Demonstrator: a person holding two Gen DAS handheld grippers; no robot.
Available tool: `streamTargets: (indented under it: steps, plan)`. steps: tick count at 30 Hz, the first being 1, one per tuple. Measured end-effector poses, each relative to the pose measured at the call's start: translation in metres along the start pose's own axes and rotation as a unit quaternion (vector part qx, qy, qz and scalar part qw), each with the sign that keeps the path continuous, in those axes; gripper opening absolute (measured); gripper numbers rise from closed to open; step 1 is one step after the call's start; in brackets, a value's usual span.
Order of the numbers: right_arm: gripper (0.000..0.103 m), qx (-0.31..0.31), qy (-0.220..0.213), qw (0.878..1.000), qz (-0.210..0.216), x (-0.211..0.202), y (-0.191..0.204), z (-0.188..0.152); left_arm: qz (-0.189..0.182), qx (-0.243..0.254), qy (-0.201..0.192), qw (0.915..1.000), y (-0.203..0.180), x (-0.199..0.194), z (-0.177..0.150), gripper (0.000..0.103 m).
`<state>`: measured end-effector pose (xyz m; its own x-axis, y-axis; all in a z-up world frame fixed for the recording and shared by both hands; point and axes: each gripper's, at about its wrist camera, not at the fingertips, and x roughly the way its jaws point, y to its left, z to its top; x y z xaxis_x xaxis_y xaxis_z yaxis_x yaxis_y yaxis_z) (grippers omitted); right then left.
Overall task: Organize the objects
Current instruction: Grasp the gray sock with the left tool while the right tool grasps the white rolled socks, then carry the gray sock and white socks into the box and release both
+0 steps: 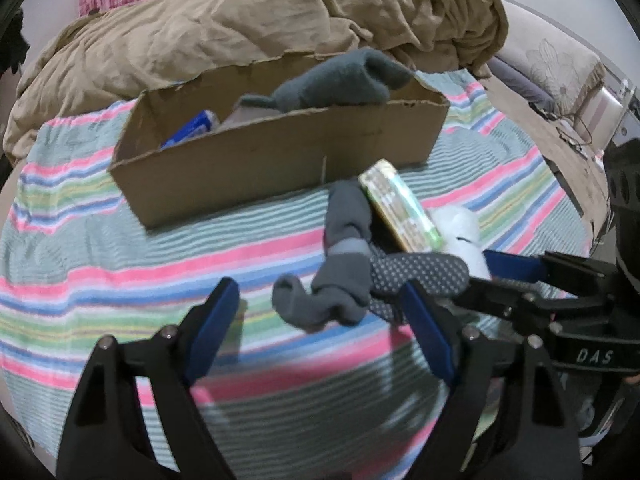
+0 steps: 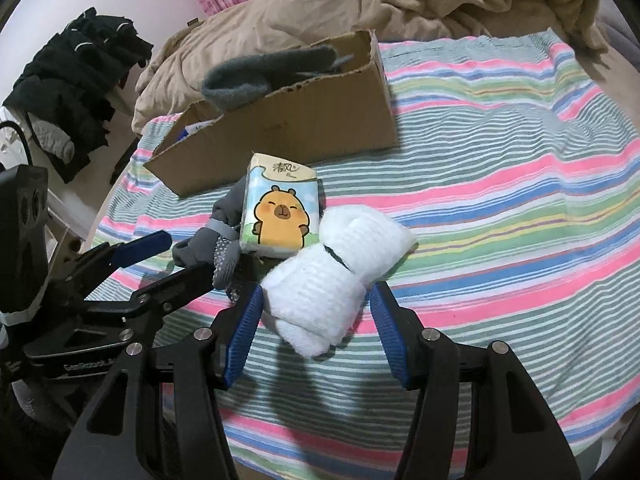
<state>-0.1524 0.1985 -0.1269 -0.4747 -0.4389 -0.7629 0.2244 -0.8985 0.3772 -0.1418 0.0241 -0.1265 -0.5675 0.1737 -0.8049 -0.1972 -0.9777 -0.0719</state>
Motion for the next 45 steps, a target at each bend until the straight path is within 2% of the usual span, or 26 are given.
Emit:
streamTargets:
  steps: [3, 5, 6, 10, 12, 16, 23, 30, 39, 45]
  plan:
    - [0.059, 0.001, 0.003, 1.000, 0.002, 0.005, -0.001, 0.001, 0.003, 0.015, -0.001, 0.9999, -0.004, 0.008, 0.004, 0.081]
    - [0.059, 0.001, 0.005, 1.000, 0.002, 0.009, -0.002, 0.002, 0.001, 0.020, 0.003, 0.9998, -0.005, 0.016, 0.005, 0.071]
    - [0.056, 0.000, 0.003, 1.000, 0.003, 0.010, -0.002, 0.002, -0.001, 0.022, 0.009, 0.9997, -0.006, 0.021, 0.005, 0.061]
    - [0.047, -0.010, 0.002, 1.000, 0.001, 0.008, -0.002, 0.001, -0.011, 0.030, 0.007, 0.9995, -0.011, 0.026, 0.006, 0.044]
    - [0.041, -0.010, 0.000, 1.000, 0.002, 0.006, -0.003, 0.000, -0.013, 0.031, 0.005, 0.9994, -0.014, 0.025, 0.005, 0.039]
    - [0.039, -0.007, -0.007, 1.000, -0.003, -0.003, -0.006, -0.001, -0.013, 0.025, 0.000, 0.9996, -0.016, 0.017, 0.003, 0.031]
    - [0.039, -0.013, -0.037, 0.999, -0.012, -0.028, -0.002, 0.000, -0.021, 0.008, -0.013, 0.9997, -0.011, -0.009, -0.005, 0.028]
    - [0.039, -0.023, -0.056, 0.998, -0.009, -0.051, 0.007, 0.000, -0.033, -0.013, -0.043, 0.9984, -0.004, -0.052, -0.008, 0.029]
    - [0.039, -0.035, -0.074, 0.997, -0.002, -0.070, 0.019, 0.004, -0.041, -0.027, -0.098, 0.9940, 0.004, -0.108, 0.005, 0.029]
    - [0.039, -0.048, -0.097, 0.994, 0.009, -0.083, 0.023, 0.020, -0.037, -0.034, -0.122, 0.9913, 0.014, -0.127, 0.015, 0.029]
